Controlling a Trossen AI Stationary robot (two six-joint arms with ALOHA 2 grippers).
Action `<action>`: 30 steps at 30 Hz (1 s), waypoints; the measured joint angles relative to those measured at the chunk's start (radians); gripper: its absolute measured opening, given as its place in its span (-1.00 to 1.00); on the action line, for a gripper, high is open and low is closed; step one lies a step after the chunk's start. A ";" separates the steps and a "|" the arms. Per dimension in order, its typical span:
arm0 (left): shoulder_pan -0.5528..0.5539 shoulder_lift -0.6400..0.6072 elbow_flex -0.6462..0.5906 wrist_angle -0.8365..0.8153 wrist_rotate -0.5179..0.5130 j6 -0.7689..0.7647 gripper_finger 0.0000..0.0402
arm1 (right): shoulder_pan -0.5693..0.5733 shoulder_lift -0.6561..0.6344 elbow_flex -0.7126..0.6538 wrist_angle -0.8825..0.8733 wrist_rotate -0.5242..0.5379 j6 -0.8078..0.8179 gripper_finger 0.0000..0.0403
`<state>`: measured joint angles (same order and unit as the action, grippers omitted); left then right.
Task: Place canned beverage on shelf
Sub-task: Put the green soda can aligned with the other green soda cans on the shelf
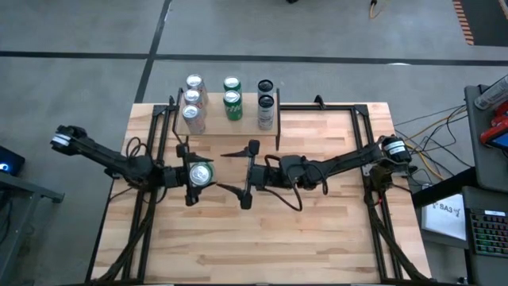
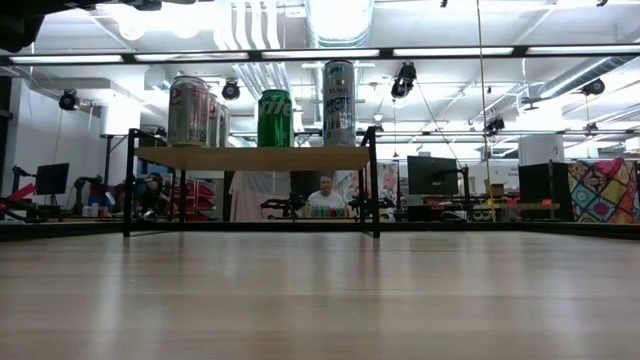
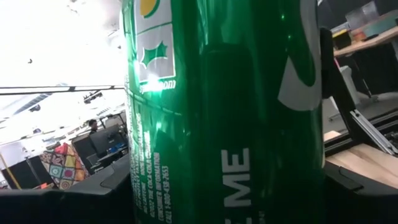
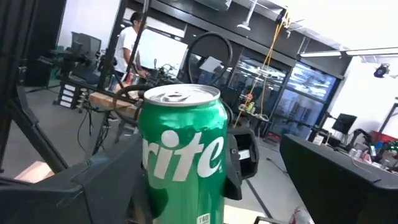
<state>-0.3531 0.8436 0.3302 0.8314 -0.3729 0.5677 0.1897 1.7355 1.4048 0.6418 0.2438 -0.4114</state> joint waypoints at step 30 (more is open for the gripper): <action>0.031 0.261 0.003 0.339 -0.041 -0.036 0.39 | -0.048 0.120 0.097 -0.001 -0.049 0.000 0.82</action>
<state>-0.3223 1.1047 0.3334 1.1701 -0.4141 0.5317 0.1414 1.8553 1.5013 0.6411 0.1948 -0.4113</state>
